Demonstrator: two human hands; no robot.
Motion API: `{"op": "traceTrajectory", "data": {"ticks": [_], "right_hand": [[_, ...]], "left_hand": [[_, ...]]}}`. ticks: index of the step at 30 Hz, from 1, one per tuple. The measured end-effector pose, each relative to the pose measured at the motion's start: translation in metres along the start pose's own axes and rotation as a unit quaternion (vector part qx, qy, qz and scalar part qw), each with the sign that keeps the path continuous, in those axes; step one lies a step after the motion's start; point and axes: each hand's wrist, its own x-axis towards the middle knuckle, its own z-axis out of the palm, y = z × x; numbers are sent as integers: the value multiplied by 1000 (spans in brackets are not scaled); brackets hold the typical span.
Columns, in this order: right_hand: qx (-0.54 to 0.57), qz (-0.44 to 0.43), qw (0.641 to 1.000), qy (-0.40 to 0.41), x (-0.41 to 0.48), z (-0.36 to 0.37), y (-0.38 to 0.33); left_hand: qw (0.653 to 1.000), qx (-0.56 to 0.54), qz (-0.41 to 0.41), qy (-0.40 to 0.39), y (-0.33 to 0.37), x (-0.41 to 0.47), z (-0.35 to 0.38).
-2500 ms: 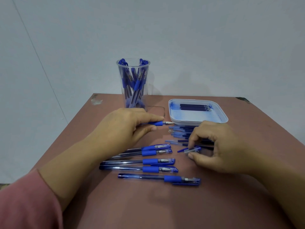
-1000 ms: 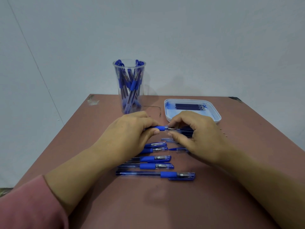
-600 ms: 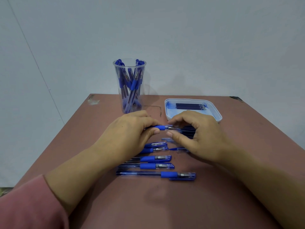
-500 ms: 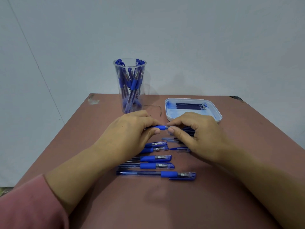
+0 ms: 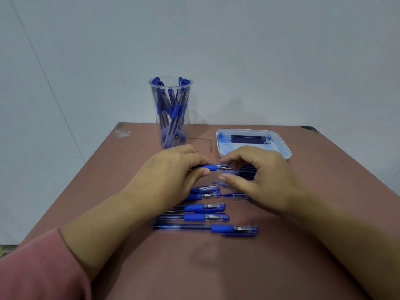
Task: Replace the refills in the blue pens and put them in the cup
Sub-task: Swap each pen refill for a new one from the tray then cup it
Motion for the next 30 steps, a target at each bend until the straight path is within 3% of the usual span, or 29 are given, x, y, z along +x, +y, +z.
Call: {"op": "traceTrajectory", "data": {"ticks": [30], "right_hand": [[39, 26, 999, -2, 0, -2, -4]], "left_hand": [[1000, -11, 2, 9, -1, 2, 1]]}}
